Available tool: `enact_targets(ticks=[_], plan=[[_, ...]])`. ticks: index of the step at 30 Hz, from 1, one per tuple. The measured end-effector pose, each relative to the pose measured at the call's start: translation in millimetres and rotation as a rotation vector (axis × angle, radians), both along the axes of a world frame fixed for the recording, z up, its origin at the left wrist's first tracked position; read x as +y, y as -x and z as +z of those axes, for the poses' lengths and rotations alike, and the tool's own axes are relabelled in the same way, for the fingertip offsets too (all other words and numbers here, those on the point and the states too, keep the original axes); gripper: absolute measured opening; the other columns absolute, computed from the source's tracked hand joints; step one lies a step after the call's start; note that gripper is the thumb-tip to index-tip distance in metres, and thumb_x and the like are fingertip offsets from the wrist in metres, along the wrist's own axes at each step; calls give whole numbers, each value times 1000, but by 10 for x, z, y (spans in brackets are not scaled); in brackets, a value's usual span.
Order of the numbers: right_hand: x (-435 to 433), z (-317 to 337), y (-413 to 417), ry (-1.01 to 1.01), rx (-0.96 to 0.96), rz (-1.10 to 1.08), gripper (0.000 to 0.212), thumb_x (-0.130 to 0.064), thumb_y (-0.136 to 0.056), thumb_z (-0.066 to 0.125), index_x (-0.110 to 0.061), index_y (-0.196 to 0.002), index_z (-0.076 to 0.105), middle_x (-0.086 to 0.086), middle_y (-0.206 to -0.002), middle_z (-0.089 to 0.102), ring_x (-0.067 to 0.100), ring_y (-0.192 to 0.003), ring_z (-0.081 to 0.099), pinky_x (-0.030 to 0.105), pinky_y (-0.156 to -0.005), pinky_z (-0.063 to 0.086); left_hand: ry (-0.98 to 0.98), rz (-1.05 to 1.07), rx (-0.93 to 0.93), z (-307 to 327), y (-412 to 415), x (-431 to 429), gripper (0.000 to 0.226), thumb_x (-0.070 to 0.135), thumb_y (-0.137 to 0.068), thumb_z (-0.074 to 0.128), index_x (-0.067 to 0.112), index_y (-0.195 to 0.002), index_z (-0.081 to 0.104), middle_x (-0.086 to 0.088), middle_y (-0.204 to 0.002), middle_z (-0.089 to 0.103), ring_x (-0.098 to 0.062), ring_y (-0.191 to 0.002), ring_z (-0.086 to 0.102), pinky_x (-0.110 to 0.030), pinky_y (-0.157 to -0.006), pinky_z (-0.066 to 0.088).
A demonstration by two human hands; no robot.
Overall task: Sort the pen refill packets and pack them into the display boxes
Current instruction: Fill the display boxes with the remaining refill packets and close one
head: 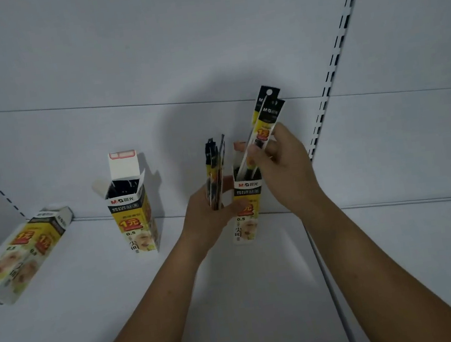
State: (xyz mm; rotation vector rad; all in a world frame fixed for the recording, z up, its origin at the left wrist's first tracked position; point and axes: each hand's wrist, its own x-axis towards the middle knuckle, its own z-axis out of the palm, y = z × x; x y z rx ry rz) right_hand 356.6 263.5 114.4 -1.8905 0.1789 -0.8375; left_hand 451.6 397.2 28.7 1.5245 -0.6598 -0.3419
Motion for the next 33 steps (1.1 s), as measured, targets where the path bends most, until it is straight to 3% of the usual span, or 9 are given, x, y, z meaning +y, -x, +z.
enact_targets(ticks=[3, 8, 13, 18, 20, 22, 25, 30, 33], plan=[[-22, -70, 35, 129, 109, -54, 11, -12, -96, 71, -19, -102, 67, -7, -98, 75, 3, -87, 69, 11, -70, 49, 14, -26, -13, 16, -2, 15, 43, 11, -86, 83, 22, -126, 70, 13, -117, 76, 8, -70, 64, -7, -61, 48], [-104, 52, 88, 146, 52, -110, 25, -22, -94, 76, -25, -118, 69, -15, -100, 74, 7, -85, 64, 8, -70, 44, 45, -55, 1, 50, -9, 22, 40, 3, -85, 82, 30, -112, 68, 19, -107, 75, 9, -65, 64, -7, -60, 48], [-129, 78, 85, 281, 136, -56, 8, -18, -97, 72, -26, -97, 76, -20, -88, 71, -1, -74, 59, 9, -66, 40, 40, -56, -12, 77, -9, 28, 41, 2, -84, 83, 30, -110, 67, 21, -100, 75, 10, -64, 63, -7, -60, 49], [-102, -27, 131, 272, 95, -124, 14, -16, -98, 70, -29, -93, 74, -21, -88, 70, 3, -73, 58, 7, -64, 39, -13, 29, -41, 78, -23, 74, 51, 34, -82, 86, 28, -126, 61, 12, -113, 69, 2, -91, 68, -15, -71, 52], [-41, -70, 169, 247, 51, -161, 12, -18, -98, 69, -28, -94, 73, -17, -86, 72, 8, -75, 61, 10, -64, 41, -12, 35, 3, 73, -14, 137, 45, 51, -87, 74, 30, -124, 57, 12, -100, 66, -6, -80, 66, -22, -67, 50], [41, -110, 213, 180, 16, -166, 10, -19, -99, 69, -27, -94, 73, -11, -85, 74, 13, -77, 66, 21, -65, 51, 95, -42, 85, 82, 10, 224, 31, 47, -98, 64, 24, -116, 57, 4, -81, 57, -13, -65, 53, -30, -61, 43], [196, -132, 254, 5, 8, -104, 13, -14, -99, 67, -23, -94, 74, -3, -81, 74, 9, -65, 66, 24, -57, 53, 208, -135, 206, 163, 28, 358, 33, 43, -102, 57, 14, -118, 62, -6, -87, 53, -17, -59, 45, -31, -55, 38], [407, -161, 211, -242, 112, 23, 18, -24, -99, 69, -16, -115, 73, -4, -93, 74, 16, -48, 59, 22, -44, 44, 154, -156, 74, 343, 84, 464, 39, 40, -107, 52, 3, -107, 66, -15, -73, 57, -23, -51, 47, -31, -48, 39], [469, -136, 163, -274, 84, 51, 13, -26, -98, 71, -19, -109, 76, -3, -86, 75, 20, -47, 55, 23, -44, 43, 107, -141, 9, 414, 133, 469, 27, 26, -108, 50, 6, -100, 66, -6, -62, 65, -16, -44, 54, -28, -43, 41]])
